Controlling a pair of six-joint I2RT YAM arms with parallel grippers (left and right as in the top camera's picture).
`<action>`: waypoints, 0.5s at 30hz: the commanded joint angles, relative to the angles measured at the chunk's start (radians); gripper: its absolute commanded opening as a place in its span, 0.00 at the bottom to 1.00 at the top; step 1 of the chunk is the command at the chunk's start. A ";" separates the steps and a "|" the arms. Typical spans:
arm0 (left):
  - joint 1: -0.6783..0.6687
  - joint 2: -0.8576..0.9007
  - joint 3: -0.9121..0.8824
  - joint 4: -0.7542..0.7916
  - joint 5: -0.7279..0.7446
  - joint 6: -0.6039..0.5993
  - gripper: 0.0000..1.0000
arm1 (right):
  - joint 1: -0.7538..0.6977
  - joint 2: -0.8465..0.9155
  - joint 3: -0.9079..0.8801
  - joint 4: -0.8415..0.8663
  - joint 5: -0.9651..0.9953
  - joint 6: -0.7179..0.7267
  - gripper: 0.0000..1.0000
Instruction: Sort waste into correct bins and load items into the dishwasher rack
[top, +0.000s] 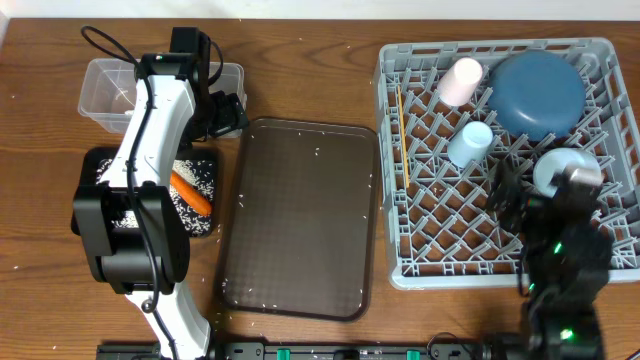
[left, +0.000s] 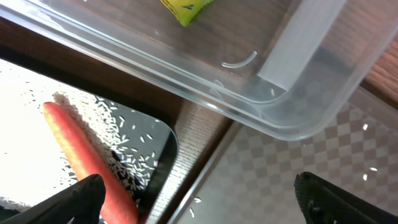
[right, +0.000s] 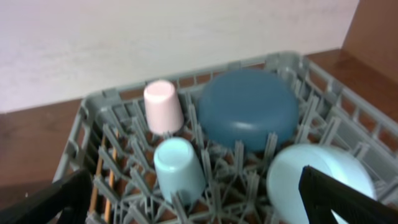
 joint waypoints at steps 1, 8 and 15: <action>-0.001 0.004 -0.003 -0.002 -0.008 -0.009 0.98 | -0.011 -0.122 -0.154 0.072 -0.023 0.030 0.99; -0.001 0.004 -0.003 -0.002 -0.008 -0.009 0.98 | -0.011 -0.336 -0.372 0.115 -0.022 0.041 0.99; -0.001 0.004 -0.003 -0.002 -0.008 -0.009 0.98 | -0.011 -0.471 -0.445 0.108 -0.035 0.036 0.99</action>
